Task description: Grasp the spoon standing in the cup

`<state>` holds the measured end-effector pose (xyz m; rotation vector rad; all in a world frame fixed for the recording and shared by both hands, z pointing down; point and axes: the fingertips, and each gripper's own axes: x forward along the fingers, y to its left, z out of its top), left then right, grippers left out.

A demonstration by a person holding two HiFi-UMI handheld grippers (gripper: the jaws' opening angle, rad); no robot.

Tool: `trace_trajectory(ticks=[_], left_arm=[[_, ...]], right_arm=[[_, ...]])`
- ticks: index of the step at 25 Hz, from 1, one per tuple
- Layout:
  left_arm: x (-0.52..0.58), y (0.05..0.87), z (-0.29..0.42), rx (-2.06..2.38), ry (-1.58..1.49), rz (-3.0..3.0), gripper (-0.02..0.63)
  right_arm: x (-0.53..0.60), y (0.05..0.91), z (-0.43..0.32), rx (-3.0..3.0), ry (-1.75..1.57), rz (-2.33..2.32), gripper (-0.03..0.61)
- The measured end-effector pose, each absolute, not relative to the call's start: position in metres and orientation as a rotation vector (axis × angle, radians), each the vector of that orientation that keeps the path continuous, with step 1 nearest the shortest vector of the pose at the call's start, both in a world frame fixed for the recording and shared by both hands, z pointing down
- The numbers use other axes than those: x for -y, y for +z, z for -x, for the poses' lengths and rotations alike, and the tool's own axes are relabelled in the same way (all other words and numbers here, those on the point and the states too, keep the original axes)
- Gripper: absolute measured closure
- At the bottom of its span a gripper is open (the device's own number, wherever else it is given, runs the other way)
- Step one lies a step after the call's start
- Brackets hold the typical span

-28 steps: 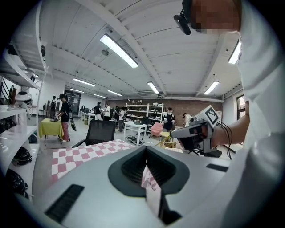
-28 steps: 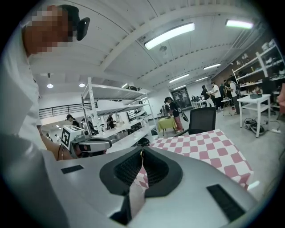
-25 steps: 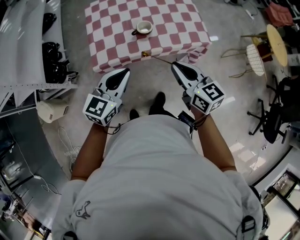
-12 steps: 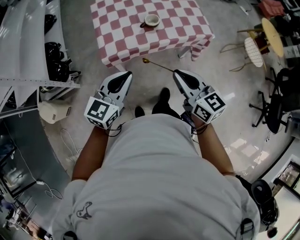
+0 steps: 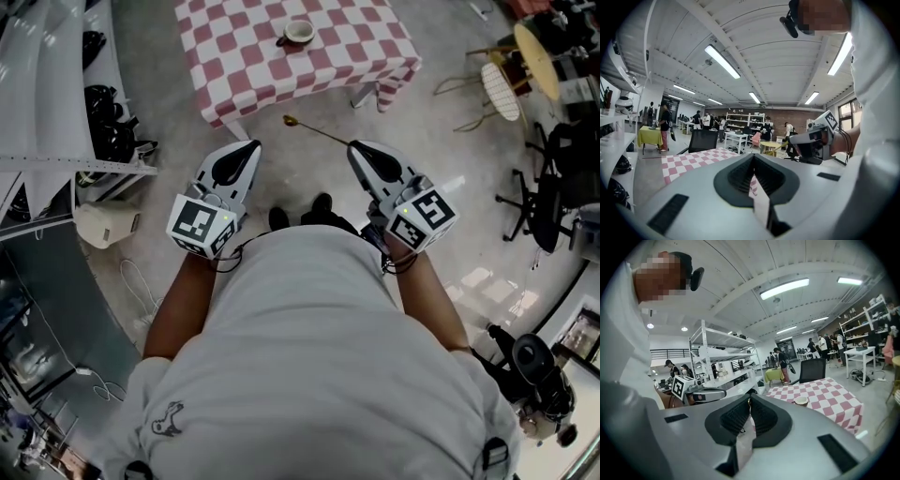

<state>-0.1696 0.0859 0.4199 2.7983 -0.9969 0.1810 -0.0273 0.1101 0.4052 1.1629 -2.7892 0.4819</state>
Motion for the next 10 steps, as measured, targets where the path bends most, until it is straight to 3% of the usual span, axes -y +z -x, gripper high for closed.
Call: trace_trajectory(ticks=[10], left_arm=[[-0.091, 0.413, 0.158, 0.96, 0.172, -2.83, 0.603]], right_arm=[[-0.116, 0.406, 0.026, 2.788, 0.481, -1.158, 0.545]])
